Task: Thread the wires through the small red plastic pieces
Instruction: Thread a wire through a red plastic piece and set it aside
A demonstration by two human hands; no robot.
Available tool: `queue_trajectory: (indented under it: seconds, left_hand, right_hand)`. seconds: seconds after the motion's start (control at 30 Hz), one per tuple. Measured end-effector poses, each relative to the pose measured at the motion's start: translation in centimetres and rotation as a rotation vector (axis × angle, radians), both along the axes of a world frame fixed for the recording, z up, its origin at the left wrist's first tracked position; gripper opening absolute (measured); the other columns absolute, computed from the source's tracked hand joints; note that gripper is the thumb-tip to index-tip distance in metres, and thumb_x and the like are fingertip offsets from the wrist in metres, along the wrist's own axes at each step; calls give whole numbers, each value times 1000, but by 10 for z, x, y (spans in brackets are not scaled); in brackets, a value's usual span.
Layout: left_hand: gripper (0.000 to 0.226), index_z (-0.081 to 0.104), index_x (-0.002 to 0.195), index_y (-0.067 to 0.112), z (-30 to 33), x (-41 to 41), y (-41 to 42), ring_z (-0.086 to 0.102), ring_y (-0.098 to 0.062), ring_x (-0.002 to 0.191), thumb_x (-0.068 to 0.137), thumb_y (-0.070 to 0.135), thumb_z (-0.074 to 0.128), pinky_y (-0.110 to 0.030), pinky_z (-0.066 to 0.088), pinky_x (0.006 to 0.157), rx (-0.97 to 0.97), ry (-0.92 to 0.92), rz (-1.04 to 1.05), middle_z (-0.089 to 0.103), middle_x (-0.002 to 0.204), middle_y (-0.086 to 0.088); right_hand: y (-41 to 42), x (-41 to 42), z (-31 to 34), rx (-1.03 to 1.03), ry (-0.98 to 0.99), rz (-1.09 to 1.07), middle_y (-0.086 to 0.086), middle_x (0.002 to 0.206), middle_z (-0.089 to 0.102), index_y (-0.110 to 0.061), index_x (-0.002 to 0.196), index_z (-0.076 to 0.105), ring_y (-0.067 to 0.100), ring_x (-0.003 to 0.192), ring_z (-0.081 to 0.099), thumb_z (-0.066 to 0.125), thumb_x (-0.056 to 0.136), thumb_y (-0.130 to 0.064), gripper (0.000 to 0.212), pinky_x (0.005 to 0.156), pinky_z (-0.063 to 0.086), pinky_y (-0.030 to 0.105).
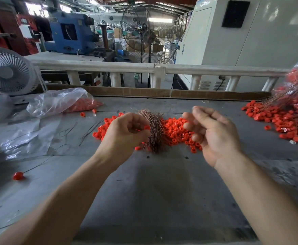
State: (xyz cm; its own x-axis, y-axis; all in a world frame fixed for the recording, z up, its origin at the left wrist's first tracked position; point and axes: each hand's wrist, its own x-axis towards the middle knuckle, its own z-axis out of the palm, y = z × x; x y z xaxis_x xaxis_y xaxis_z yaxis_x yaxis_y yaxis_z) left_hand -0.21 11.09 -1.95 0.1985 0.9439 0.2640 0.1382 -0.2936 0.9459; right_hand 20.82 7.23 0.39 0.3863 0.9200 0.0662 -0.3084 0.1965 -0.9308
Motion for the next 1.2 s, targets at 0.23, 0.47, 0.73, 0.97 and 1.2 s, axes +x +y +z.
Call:
queue_trajectory:
  seconds: [0.23, 0.47, 0.73, 0.97, 1.2]
  left_hand:
    - [21, 70, 99, 8, -2, 9, -6, 67, -18, 77, 86, -9, 69, -28, 59, 73, -224, -359, -206, 67, 80, -5]
    - [31, 72, 102, 8, 0, 11, -9, 73, -24, 87, 71, 7, 73, -28, 60, 70, -262, -438, -230, 72, 85, -9]
    - [25, 72, 105, 8, 2, 11, -11, 73, -28, 88, 81, 0, 71, -30, 62, 75, -221, -384, -197, 70, 93, -15]
    - [23, 73, 104, 9, 3, 12, -12, 71, -23, 86, 87, -6, 68, -29, 61, 75, -170, -312, -191, 71, 97, -16]
    - [28, 80, 92, 20, 4, 12, -13, 70, -18, 79, 87, -5, 69, -28, 60, 73, -147, -317, -198, 73, 88, -10]
  right_hand:
    - [-2, -19, -15, 9, -366, 191, 7, 81, 76, -10, 100, 73, 14, 61, 61, 61, 97, -1, 14, 47, 47, 22]
    - [-6, -22, -18, 120, -548, 183, 6, 79, 76, -17, 93, 71, 20, 56, 68, 67, 95, -4, 14, 38, 46, 27]
    - [-6, -25, -20, 150, -729, 133, -3, 70, 75, -24, 84, 74, 12, 52, 65, 74, 92, -10, 16, 42, 45, 20]
    - [-6, -23, -19, 164, -826, 120, -9, 70, 74, -25, 84, 78, 2, 64, 68, 76, 90, -14, 12, 59, 48, 14]
    - [-8, -20, -16, 187, -893, 90, -10, 73, 74, -25, 82, 79, 7, 70, 70, 77, 90, -16, 11, 68, 57, 26]
